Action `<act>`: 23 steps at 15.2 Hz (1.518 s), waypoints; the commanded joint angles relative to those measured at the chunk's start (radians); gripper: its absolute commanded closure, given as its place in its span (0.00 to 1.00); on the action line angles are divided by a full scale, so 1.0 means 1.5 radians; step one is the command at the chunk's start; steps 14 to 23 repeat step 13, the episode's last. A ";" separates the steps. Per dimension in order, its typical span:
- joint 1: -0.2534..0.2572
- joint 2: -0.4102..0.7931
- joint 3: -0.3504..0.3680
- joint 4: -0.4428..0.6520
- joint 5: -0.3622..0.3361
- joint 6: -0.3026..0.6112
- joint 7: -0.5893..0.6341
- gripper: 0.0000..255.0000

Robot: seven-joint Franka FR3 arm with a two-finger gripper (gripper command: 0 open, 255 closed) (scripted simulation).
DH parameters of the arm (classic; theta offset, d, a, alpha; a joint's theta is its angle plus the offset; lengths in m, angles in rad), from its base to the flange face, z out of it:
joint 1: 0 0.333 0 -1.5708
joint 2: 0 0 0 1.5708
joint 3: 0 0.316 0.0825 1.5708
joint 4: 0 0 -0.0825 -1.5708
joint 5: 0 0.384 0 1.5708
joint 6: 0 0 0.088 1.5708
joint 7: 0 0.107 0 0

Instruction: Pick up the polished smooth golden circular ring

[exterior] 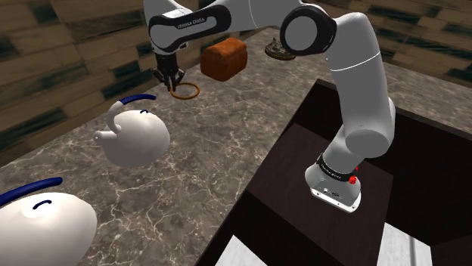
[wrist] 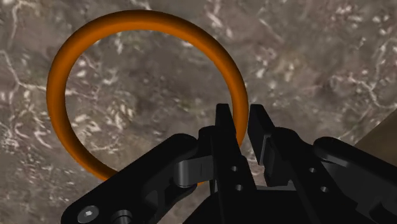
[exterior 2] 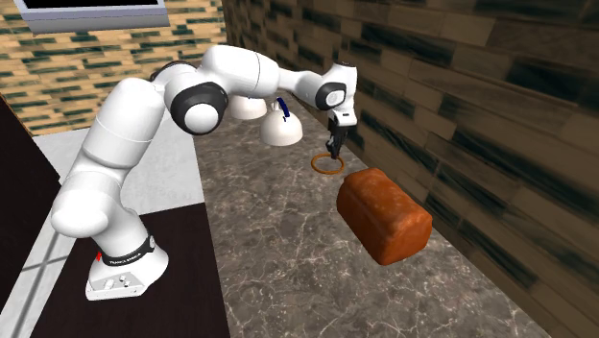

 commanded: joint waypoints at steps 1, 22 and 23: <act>0.000 -0.005 0.001 0.009 0.001 -0.014 -0.001 1.00; 0.003 -0.023 0.004 0.072 0.006 -0.094 -0.006 1.00; 0.003 -0.023 0.004 0.072 0.006 -0.094 -0.006 1.00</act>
